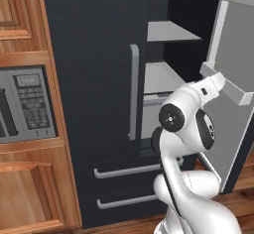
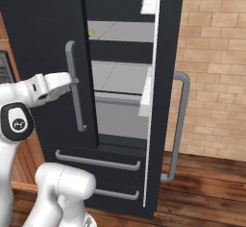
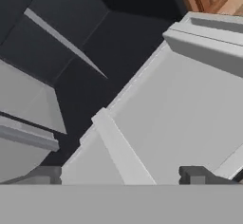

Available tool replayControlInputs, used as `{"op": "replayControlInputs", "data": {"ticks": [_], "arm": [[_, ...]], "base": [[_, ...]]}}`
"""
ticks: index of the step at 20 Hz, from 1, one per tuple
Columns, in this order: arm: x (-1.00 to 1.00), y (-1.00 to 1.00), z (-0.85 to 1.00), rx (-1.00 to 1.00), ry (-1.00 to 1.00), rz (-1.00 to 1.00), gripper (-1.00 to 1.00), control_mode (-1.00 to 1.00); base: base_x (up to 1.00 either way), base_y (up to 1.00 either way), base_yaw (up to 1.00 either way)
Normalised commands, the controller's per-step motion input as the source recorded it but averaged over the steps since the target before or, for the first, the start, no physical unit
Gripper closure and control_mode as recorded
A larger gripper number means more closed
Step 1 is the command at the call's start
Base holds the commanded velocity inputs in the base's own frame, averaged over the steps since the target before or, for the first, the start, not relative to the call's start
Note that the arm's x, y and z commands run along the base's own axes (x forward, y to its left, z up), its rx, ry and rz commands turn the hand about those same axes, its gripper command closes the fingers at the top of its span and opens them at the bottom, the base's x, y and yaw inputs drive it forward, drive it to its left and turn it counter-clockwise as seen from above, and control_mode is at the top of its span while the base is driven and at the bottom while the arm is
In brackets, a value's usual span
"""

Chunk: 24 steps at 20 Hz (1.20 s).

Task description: There is a bowl on the dining counter. Grab a lemon wedge from the fridge and place it in the bowl. Then get the liquor bottle and glass cup from the cabinet and place them next to the bowl.

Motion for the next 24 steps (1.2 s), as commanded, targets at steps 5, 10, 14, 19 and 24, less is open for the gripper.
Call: {"op": "replayControlInputs", "data": {"ticks": [5, 10, 14, 19, 24], "arm": [[0.00, 0.71, 0.00, 0.30, -0.23, 0.00, -1.00, -1.00], [0.27, 0.32, -0.13, 0.32, -0.04, 0.28, -1.00, -1.00], [0.24, 0.04, -0.03, 0.32, 0.00, 0.23, -1.00, -1.00], [0.56, 0.03, 0.00, 0.30, 0.10, 0.13, -1.00, -1.00], [0.75, 0.00, -0.06, 0.23, 0.17, 0.06, -1.00, -1.00]], "base": [[0.00, 0.00, 0.00], [0.00, 0.00, 0.00], [0.00, 0.00, 0.00], [0.00, 0.00, 0.00], [0.00, 0.00, 0.00]]}}
